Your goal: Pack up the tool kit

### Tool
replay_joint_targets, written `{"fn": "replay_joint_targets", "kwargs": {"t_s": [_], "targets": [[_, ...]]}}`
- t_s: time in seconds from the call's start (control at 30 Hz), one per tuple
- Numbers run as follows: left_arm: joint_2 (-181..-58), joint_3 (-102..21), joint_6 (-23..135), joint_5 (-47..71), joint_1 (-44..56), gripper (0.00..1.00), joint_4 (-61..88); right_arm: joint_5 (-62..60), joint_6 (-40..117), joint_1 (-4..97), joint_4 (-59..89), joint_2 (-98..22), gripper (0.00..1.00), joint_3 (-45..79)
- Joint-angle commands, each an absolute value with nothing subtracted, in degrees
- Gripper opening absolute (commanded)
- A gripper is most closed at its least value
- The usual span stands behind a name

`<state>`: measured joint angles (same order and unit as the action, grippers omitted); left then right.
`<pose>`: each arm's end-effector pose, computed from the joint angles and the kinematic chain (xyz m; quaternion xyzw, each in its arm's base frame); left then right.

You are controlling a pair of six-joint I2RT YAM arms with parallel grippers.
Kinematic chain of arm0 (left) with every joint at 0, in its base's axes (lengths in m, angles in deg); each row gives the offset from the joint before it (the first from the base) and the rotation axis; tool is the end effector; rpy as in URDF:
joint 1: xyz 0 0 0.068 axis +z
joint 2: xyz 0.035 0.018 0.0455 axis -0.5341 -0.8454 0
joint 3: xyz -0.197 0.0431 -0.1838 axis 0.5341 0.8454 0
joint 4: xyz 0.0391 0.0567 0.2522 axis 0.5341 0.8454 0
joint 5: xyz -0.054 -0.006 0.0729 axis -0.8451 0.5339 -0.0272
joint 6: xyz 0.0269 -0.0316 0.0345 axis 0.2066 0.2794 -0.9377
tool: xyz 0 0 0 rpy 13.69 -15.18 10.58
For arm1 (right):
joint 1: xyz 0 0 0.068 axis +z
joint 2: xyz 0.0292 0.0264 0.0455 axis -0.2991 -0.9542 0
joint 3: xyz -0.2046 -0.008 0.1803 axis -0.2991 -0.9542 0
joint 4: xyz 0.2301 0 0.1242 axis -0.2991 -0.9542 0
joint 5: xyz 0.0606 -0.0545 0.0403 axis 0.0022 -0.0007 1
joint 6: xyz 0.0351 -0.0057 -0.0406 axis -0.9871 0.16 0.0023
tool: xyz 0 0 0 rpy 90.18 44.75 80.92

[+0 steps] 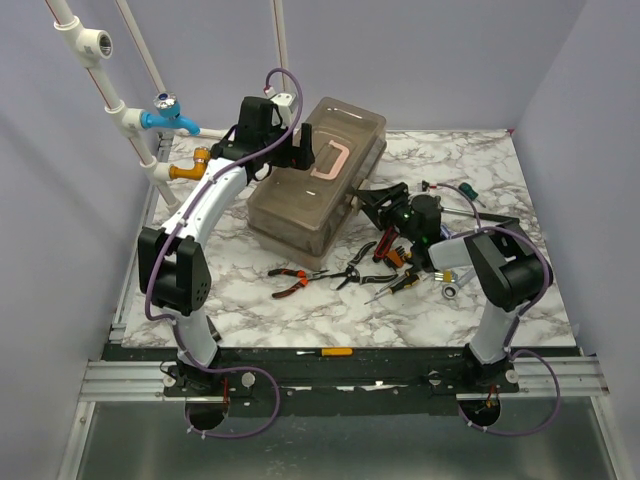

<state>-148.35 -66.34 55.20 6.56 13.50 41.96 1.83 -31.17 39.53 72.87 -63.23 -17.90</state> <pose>0.4013 -0.1454 0.3434 0.1181 0.8640 -0.2232 0.4357 0.3299 0.1408 0.1531 0.2931 0.6971 0.5364 0.3747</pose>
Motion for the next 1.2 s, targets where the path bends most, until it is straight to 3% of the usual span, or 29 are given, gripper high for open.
{"fn": "replay_joint_targets", "kwargs": {"t_s": [0.0, 0.43, 0.5, 0.63, 0.8, 0.97, 1.17], "targets": [[-147.7, -63.3, 58.8, -3.5, 7.5, 0.94, 50.7, -3.0, -25.4, 41.0, 59.9, -60.2, 0.40, -13.5], [-147.7, -64.6, 58.0, -0.8, 7.4, 0.94, 51.5, -15.4, -18.0, 42.5, 40.8, -54.1, 0.42, -9.4], [-147.6, -64.8, 57.9, -0.1, 7.4, 0.94, 51.8, -15.9, -17.6, 42.5, 40.5, -53.5, 0.47, -9.7], [-147.7, -65.3, 57.6, 0.5, 7.4, 0.94, 52.3, -15.8, -18.3, 42.5, 41.2, -53.0, 0.84, -10.9], [-147.4, -66.6, 57.0, 1.5, 7.4, 0.94, 53.6, -15.3, -20.3, 41.7, 43.0, -52.0, 0.97, -13.6], [-146.5, -68.9, 56.4, 2.3, 7.4, 0.96, 55.0, 2.9, -28.4, 34.4, 73.4, -58.8, 1.00, -23.3], [-146.8, -73.4, 55.9, 3.8, 7.4, 0.98, 57.3, 15.6, -39.9, 30.7, 103.8, -73.8, 1.00, -22.9]]}}
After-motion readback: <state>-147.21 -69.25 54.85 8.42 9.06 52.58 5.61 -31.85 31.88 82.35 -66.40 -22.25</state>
